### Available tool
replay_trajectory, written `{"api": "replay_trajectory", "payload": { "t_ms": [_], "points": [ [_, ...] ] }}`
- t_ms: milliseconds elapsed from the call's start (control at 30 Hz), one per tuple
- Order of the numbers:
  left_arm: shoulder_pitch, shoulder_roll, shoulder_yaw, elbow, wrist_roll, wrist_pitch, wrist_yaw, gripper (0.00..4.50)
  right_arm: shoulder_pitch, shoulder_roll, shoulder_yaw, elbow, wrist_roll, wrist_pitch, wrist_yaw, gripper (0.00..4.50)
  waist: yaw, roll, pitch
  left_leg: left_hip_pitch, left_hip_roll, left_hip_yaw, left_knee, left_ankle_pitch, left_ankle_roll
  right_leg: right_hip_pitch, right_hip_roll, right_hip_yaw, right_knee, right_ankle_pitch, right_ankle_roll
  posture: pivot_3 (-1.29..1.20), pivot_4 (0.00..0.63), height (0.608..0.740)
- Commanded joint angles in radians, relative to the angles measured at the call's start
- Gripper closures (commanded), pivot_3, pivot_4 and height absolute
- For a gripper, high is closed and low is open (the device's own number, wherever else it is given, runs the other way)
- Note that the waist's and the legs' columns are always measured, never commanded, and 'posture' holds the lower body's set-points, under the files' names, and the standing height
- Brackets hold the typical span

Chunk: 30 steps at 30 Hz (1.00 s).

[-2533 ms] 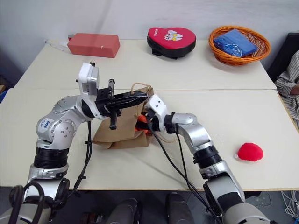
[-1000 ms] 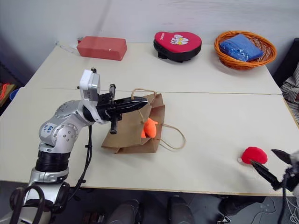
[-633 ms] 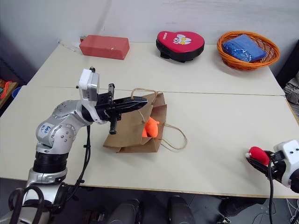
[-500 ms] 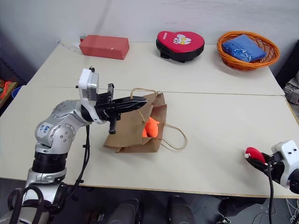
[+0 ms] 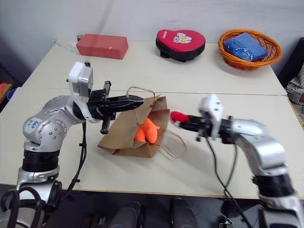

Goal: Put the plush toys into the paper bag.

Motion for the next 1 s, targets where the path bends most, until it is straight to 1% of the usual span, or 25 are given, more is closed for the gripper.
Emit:
{"api": "replay_trajectory", "payload": {
  "t_ms": [33, 200, 333, 433, 467, 533, 600, 733, 867, 933, 1000],
  "points": [
    [-0.029, 0.004, 0.020, -0.025, -0.022, 0.003, 0.001, 4.50, -0.093, 0.059, 0.096, 0.060, -0.059, 0.010, -0.003, 4.25, -0.002, 0.000, 0.000, -0.004, 0.000, 0.000, 0.002, 0.000, 0.000, -0.003, 0.000, 0.000, 0.002, 0.000, 0.000, 0.00, 0.150, 0.740],
    [-0.019, 0.002, 0.023, -0.033, -0.027, 0.005, 0.005, 4.50, -0.195, 0.163, 0.199, 0.120, -0.101, 0.038, -0.001, 4.25, -0.013, 0.000, 0.000, -0.006, 0.000, 0.000, 0.004, 0.000, 0.000, -0.004, 0.000, -0.001, 0.002, 0.000, 0.000, 0.00, 0.150, 0.740],
    [-0.012, -0.004, 0.020, -0.034, -0.023, 0.000, 0.008, 4.50, -0.252, 0.233, 0.277, 0.171, -0.168, -0.025, 0.027, 4.25, -0.019, 0.000, 0.000, -0.005, 0.000, 0.000, 0.005, 0.000, 0.000, -0.004, 0.000, -0.001, 0.003, 0.000, 0.000, 0.00, 0.150, 0.740],
    [-0.014, -0.010, 0.020, -0.027, -0.014, -0.013, 0.012, 4.50, -0.264, 0.240, 0.344, 0.172, -0.200, -0.045, 0.091, 4.25, -0.022, 0.000, 0.000, -0.005, 0.000, 0.000, 0.005, 0.000, 0.000, -0.004, 0.001, -0.001, 0.003, 0.000, 0.000, 0.00, 0.150, 0.740],
    [-0.013, -0.011, 0.020, -0.025, -0.012, -0.017, 0.011, 4.50, -0.264, 0.254, 0.356, 0.175, -0.203, -0.041, 0.089, 4.25, -0.021, 0.000, 0.000, -0.005, 0.000, 0.000, 0.005, 0.000, 0.000, -0.004, 0.001, -0.001, 0.003, 0.000, 0.000, 0.00, 0.150, 0.740],
    [-0.011, -0.013, 0.020, -0.023, -0.011, -0.022, 0.011, 4.50, -0.264, 0.295, 0.365, 0.201, -0.222, -0.035, 0.055, 4.25, -0.023, 0.000, 0.000, -0.005, 0.000, -0.001, 0.005, 0.000, 0.000, -0.004, 0.000, -0.001, 0.003, 0.000, 0.000, 0.00, 0.150, 0.740],
    [-0.004, -0.014, 0.020, -0.029, -0.012, -0.027, 0.013, 4.50, -0.265, 0.348, 0.359, 0.263, -0.275, -0.071, -0.023, 4.25, -0.027, 0.000, 0.000, -0.005, 0.000, -0.001, 0.005, 0.000, 0.000, -0.004, 0.000, -0.001, 0.004, 0.000, 0.000, 0.00, 0.150, 0.740],
    [0.010, -0.014, 0.028, -0.044, -0.018, -0.030, 0.024, 4.50, -0.262, 0.400, 0.322, 0.297, -0.305, -0.090, -0.091, 4.25, -0.036, 0.000, 0.000, -0.005, 0.000, -0.001, 0.006, 0.000, 0.000, -0.004, 0.000, -0.001, 0.005, 0.000, 0.000, 0.00, 0.150, 0.740],
    [0.023, -0.013, 0.036, -0.045, -0.018, -0.038, 0.031, 4.50, -0.265, 0.440, 0.324, 0.325, -0.297, -0.129, -0.071, 4.25, -0.039, 0.000, 0.000, -0.005, 0.000, -0.001, 0.006, 0.000, 0.000, -0.004, 0.001, -0.001, 0.005, 0.000, 0.000, 0.00, 0.150, 0.740],
    [0.023, -0.016, 0.038, -0.040, -0.013, -0.045, 0.035, 4.50, -0.261, 0.455, 0.341, 0.350, -0.294, -0.151, -0.037, 4.25, -0.040, 0.000, 0.000, -0.005, 0.000, -0.001, 0.006, 0.000, 0.000, -0.004, 0.001, -0.001, 0.005, 0.000, 0.000, 0.00, 0.150, 0.740],
    [0.020, -0.020, 0.040, -0.035, -0.010, -0.054, 0.042, 4.50, -0.247, 0.461, 0.345, 0.365, -0.293, -0.146, -0.019, 3.54, -0.040, 0.000, 0.000, -0.005, 0.000, -0.001, 0.006, 0.000, 0.000, -0.005, 0.001, -0.001, 0.005, 0.000, 0.000, 0.00, 0.150, 0.740]
  ]
}}
